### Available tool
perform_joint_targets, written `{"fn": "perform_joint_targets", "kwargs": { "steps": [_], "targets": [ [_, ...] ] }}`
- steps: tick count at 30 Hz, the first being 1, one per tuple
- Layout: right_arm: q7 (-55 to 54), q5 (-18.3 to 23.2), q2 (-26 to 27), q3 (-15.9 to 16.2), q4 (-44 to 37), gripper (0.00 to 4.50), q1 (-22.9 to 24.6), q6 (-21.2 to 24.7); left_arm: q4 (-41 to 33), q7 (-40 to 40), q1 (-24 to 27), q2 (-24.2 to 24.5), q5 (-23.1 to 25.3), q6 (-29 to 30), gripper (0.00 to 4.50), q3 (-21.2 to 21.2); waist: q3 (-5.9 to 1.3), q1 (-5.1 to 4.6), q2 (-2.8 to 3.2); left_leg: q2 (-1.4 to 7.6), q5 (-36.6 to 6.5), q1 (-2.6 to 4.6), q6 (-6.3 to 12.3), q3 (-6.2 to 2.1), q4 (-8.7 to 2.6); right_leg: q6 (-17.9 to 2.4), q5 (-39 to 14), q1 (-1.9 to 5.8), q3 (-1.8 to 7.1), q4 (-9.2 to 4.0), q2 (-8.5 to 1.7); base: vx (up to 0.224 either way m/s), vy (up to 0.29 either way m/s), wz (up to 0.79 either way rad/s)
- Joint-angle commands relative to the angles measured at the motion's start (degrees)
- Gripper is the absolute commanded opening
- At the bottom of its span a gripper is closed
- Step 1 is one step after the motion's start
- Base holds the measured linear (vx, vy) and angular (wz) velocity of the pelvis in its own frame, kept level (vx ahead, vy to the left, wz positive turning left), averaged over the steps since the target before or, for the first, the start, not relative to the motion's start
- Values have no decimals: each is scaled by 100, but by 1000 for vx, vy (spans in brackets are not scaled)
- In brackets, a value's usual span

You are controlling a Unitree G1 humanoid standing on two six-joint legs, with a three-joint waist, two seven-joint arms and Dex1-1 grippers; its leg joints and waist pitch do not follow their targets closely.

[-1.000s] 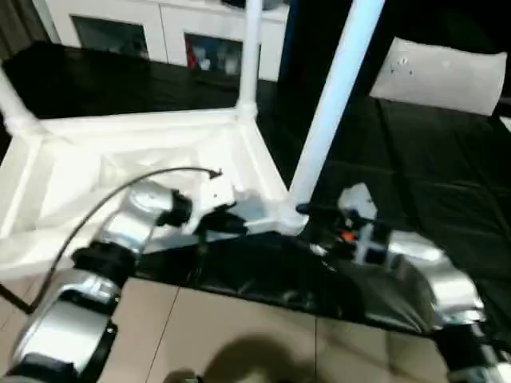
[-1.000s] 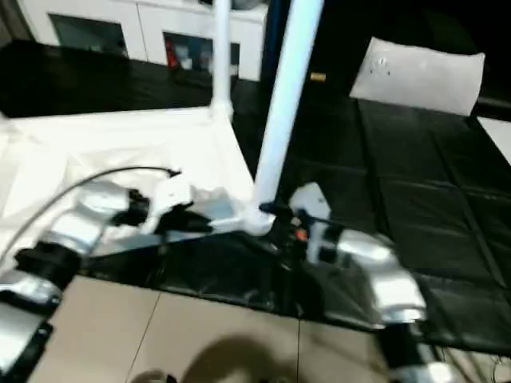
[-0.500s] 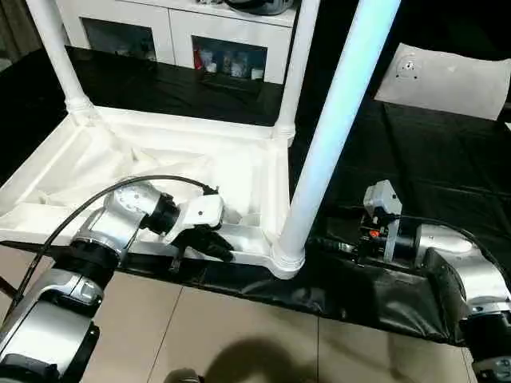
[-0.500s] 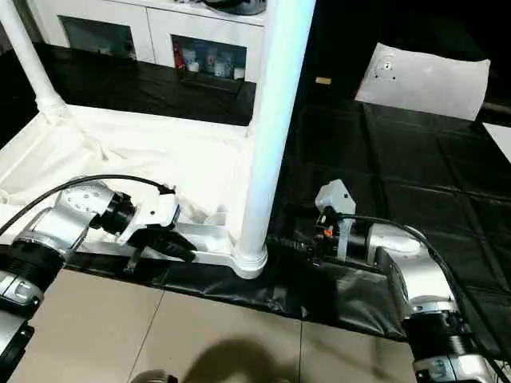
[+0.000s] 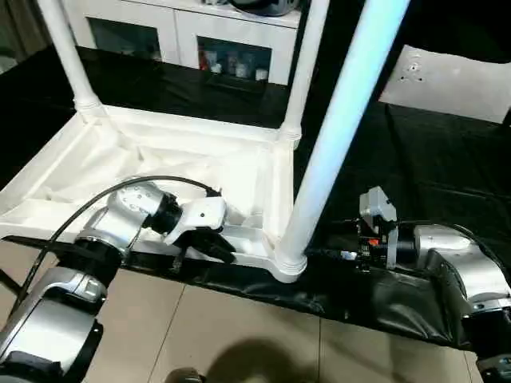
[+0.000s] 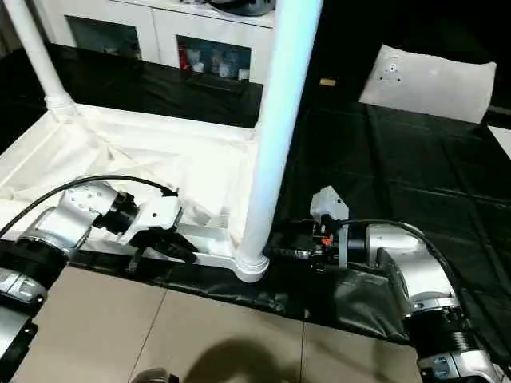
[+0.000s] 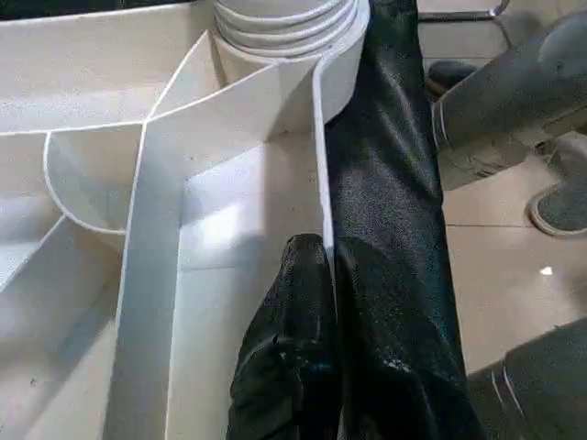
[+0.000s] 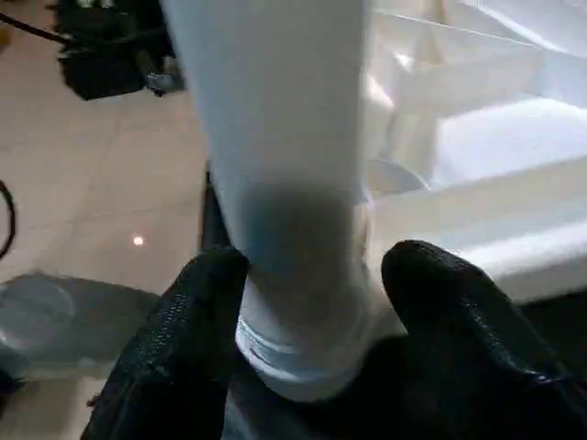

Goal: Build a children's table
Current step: Rotate leg to tighten

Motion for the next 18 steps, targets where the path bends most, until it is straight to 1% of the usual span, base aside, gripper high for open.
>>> {"fn": "perform_joint_targets", "kwargs": {
  "steps": [1, 2, 3, 4, 8, 10, 12, 13, 15, 16, 17, 18],
  "targets": [
    [33, 51, -43, -24, -158, 284, 70, 3, 60, 60, -26, -138, 205, -117, 0, -278, -338, -33, 10, 238, -1236, 61, 173, -24, -413, -927, -1709, 252, 334, -518, -386, 0, 0, 0],
    [16, 47, -19, -23, -166, 284, 70, 10, 85, 65, -41, -154, 204, -131, 0, -267, -343, -29, 8, 240, -1245, 64, 162, -24, -413, -936, -1678, 255, 335, -516, -390, 0, 0, 0],
    [-7, 39, 16, -10, -173, 284, 72, 15, 91, 63, -49, -175, 197, -130, 0, -262, -338, -25, 29, 238, -1259, 63, 151, -27, -419, -953, -1629, 254, 335, -510, -389, 0, 0, 0],
    [-49, 10, 58, 14, -160, 284, 66, -11, 94, 48, -55, -199, 187, -129, 0, -260, -335, -32, 14, 239, -1283, 57, 144, -27, -424, -961, -1616, 253, 335, -514, -389, 0, 0, 0],
    [-184, -59, 201, 89, -49, 284, 11, -70, 80, -19, -51, -266, 156, -141, 0, -270, -335, -25, 15, 237, -1267, 57, 117, -32, -428, -950, -1645, 252, 337, -512, -397, 0, 0, 0],
    [-214, -57, 256, 124, 48, 284, -38, -60, 126, -36, -76, -297, 151, -169, 0, -268, -338, -16, 16, 234, -1248, 62, 126, -25, -424, -985, -1552, 248, 339, -502, -394, 0, 0, 0],
    [-212, -46, 267, 136, 73, 284, -50, -48, 159, -35, -91, -306, 154, -190, 0, -268, -341, -2, 15, 235, -1213, 61, 138, -22, -420, -977, -1515, 255, 338, -500, -396, 0, 0, 0],
    [-194, -31, 277, 146, 83, 254, -58, -31, 176, -25, -102, -310, 160, -199, 0, -267, -338, 3, 15, 234, -1201, 58, 143, -21, -421, -973, -1506, 256, 338, -500, -393, 0, 0, 0],
    [-132, 4, 316, 191, 93, 243, -77, 52, 232, 17, -134, -323, 197, -230, 0, -263, -342, 27, 10, 235, -1165, 54, 157, -21, -421, -950, -1463, 262, 337, -493, -393, 0, 0, 0],
    [-109, 16, 328, 205, 101, 229, -86, 94, 244, 24, -141, -324, 211, -230, 0, -258, -340, 38, 9, 240, -1181, 57, 150, -22, -424, -939, -1505, 260, 336, -499, -401, 0, 0, 0],
    [-93, 20, 332, 215, 110, 229, -93, 118, 255, 31, -146, -324, 222, -228, 0, -255, -338, 41, 14, 242, -1190, 61, 140, -23, -426, -936, -1528, 257, 338, -501, -403, 0, 0, 0],
    [-77, 29, 334, 222, 116, 214, -100, 144, 263, 46, -150, -322, 232, -227, 0, -251, -339, 48, 10, 241, -1179, 56, 138, -24, -428, -929, -1526, 261, 338, -498, -403, 0, 0, 0]
  ]
}}
